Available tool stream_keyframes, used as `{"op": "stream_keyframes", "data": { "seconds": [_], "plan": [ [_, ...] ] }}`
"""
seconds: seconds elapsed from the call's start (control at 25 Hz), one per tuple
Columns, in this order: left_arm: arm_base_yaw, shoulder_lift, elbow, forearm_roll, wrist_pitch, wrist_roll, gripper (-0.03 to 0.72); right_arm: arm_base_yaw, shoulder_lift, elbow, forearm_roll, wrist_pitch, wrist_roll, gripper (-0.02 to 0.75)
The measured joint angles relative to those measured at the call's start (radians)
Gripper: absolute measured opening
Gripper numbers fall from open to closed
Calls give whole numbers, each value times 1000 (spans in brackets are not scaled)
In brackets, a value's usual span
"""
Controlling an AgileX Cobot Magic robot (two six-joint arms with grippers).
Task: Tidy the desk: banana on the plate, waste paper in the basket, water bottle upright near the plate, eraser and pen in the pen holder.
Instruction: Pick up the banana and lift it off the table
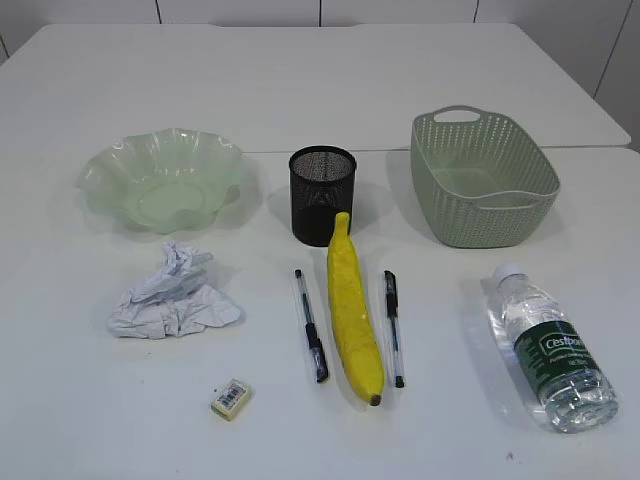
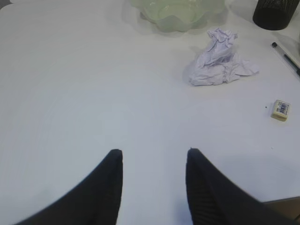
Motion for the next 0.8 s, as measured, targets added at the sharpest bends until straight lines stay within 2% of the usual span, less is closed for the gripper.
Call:
{"op": "stream_keyframes", "data": {
  "seconds": [0.8],
  "plan": [
    [0,0,0,0,0,0,304,0,0,0,-16,0,0,515]
  ]
}}
